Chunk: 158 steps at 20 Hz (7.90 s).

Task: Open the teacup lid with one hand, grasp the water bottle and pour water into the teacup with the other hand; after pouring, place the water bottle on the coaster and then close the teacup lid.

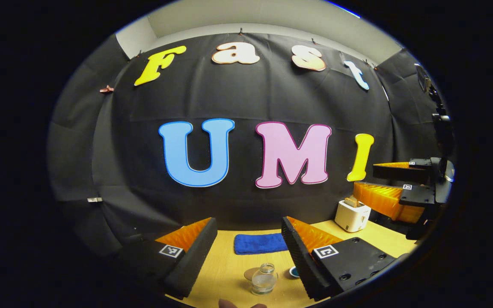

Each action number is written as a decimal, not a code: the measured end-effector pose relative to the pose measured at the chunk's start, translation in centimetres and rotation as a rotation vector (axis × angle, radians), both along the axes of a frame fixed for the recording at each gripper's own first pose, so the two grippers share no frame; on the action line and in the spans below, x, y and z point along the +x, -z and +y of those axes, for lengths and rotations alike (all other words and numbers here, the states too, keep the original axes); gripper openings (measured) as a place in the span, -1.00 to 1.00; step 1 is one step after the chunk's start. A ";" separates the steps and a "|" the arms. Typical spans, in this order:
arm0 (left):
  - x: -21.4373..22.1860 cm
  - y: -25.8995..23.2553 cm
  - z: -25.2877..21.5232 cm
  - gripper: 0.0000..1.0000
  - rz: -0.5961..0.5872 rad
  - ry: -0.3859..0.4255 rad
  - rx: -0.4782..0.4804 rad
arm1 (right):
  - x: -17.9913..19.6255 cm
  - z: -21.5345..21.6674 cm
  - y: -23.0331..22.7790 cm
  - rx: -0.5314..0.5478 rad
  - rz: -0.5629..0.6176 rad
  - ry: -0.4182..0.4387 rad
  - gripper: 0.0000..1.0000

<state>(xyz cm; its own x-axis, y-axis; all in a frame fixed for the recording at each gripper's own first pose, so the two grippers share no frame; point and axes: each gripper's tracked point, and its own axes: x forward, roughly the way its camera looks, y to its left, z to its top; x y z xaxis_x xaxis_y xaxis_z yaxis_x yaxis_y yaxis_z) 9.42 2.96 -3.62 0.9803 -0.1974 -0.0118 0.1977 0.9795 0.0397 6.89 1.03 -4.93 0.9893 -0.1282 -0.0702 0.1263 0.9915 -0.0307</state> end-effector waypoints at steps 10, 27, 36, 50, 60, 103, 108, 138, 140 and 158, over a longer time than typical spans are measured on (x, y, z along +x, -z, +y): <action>2.7 9.0 0.1 0.90 0.089 0.045 -0.036 | 1.7 1.2 12.3 0.050 0.095 0.016 0.94; 2.1 20.4 -2.3 0.90 0.141 0.110 -0.013 | 4.0 6.1 34.1 0.212 0.348 -0.076 0.46; 2.8 24.6 -2.7 0.90 0.180 0.118 -0.035 | 4.5 6.2 35.5 0.283 0.370 -0.075 -0.12; 4.5 28.1 -3.3 0.91 0.228 0.113 -0.032 | 4.3 3.5 31.4 0.254 0.256 -0.031 -0.39; 5.4 30.2 -2.5 0.55 0.263 0.061 0.102 | -1.3 -5.5 28.9 0.172 0.245 0.123 -0.40; 13.4 28.2 -1.4 0.51 -0.077 0.000 1.673 | -10.3 -13.3 30.6 0.110 0.283 0.258 -0.40; 13.7 28.2 -1.6 0.51 -0.105 0.003 1.707 | -10.3 -13.4 30.7 0.114 0.281 0.269 -0.40; 16.5 22.1 -3.9 0.51 -0.435 0.015 1.889 | -11.0 -14.1 29.9 0.079 0.260 0.293 -0.39; 16.5 21.5 -4.3 0.51 -0.473 0.021 1.906 | -11.0 -14.2 29.7 0.075 0.253 0.298 -0.40; 17.1 16.0 -8.4 0.50 -0.858 0.008 1.968 | -11.0 -14.9 29.3 0.042 0.232 0.304 -0.40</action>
